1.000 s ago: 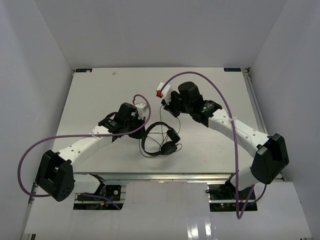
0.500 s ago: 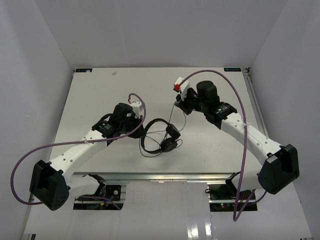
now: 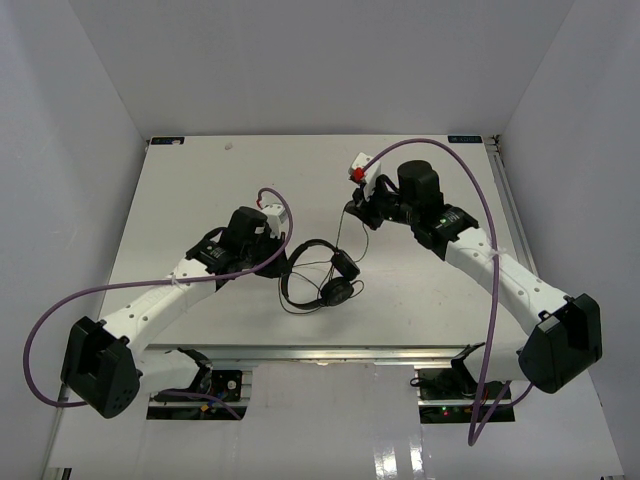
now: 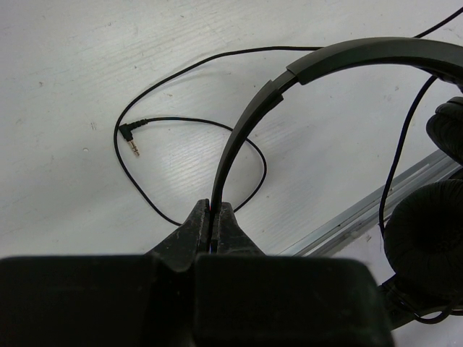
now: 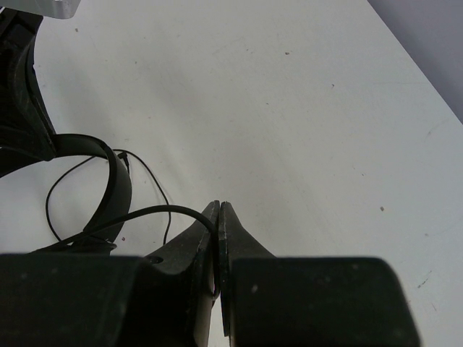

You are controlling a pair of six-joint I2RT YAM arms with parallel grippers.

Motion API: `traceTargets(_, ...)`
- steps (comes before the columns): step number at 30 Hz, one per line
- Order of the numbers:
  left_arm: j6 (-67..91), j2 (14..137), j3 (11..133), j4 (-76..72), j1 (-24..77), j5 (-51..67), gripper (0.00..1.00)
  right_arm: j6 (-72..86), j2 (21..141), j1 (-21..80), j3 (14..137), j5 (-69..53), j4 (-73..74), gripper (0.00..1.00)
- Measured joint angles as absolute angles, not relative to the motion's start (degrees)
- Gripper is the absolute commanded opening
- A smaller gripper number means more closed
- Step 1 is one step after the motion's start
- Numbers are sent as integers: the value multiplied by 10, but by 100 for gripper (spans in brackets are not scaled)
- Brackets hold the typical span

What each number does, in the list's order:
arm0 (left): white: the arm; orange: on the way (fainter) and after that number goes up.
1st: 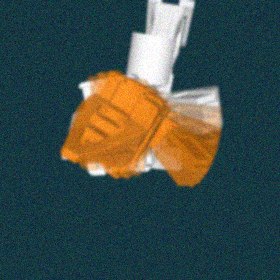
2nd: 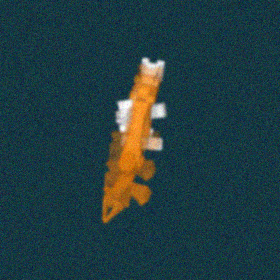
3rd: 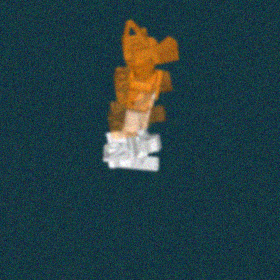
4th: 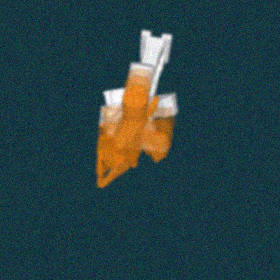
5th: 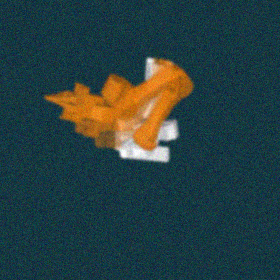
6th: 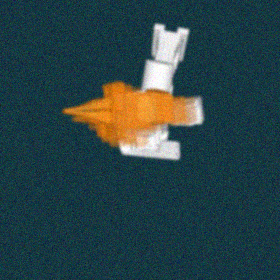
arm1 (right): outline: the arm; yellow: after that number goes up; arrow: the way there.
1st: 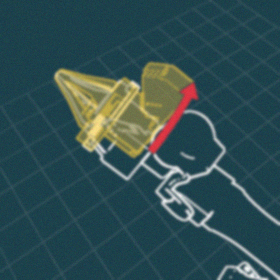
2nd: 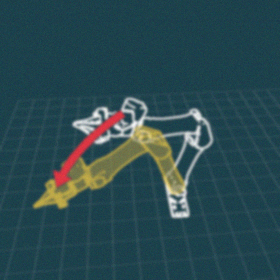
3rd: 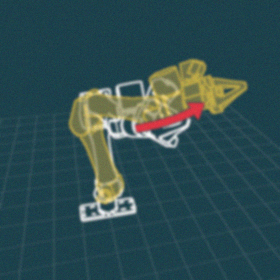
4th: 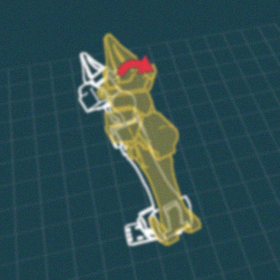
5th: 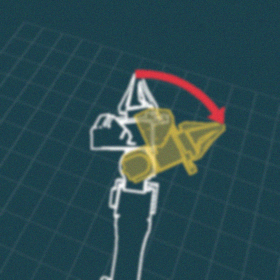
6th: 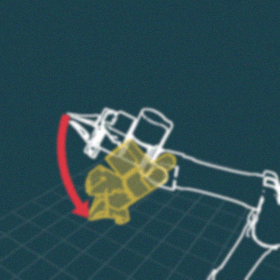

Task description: Wrap the headphones

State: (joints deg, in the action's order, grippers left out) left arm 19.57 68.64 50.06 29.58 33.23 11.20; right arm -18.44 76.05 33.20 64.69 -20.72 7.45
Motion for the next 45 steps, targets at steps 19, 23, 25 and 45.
traceTargets(19, 209, 659, 501, 297, 332, 118, 0, -169, 766, 319, 609, -197, 40, 8)
traceTargets(23, 213, 655, 501, 297, 332, 124, 0, -165, 767, 313, 592, -198, 37, 8)
traceTargets(25, 215, 653, 501, 297, 332, 128, 0, -163, 770, 312, 590, -203, 35, 8)
traceTargets(45, 234, 625, 573, 300, 333, 163, 0, -78, 834, 292, 589, -420, -31, 17)
